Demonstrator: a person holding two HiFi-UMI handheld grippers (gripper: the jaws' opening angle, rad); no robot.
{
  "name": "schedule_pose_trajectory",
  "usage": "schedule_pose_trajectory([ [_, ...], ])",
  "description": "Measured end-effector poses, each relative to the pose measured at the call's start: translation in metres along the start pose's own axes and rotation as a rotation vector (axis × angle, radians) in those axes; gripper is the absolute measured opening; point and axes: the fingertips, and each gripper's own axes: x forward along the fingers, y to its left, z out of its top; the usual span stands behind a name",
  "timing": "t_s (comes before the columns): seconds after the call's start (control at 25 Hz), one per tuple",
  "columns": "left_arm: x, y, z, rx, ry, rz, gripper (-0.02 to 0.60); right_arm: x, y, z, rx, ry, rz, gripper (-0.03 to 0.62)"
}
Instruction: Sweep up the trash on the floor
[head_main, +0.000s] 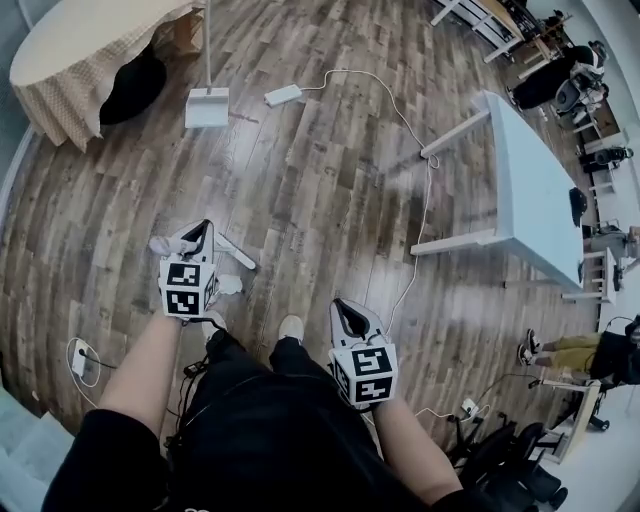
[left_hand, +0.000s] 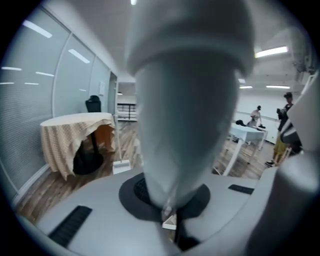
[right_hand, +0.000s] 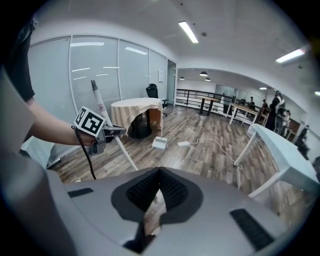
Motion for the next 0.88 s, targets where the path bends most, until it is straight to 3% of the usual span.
schedule_pose_trajectory([
  [0.24,0.023,-0.089,-0.047,0.192,0.101,-0.260,-0.006,-0.013,-0.022,-0.025,0.046,0.028,-0.048,0.012],
  [0.52,0.009,-0.139,-0.088,0.423,0.182,-0.414,-0.006,-0.013,-0.034,-0.029,0.053,0.031,-0.057,0.012],
  [0.72,-0.009,-0.134,-0.101,0.479,0.212,-0.436,-0.006,-0.005,-0.025,-0.018,0.039,0.002,-0.021,0.012],
  [0.88,-0.011,-0.113,-0.088,0.436,0.188,-0.357,-0.006,0.000,-0.019,0.005,0.087,-0.098,0.001,0.012],
])
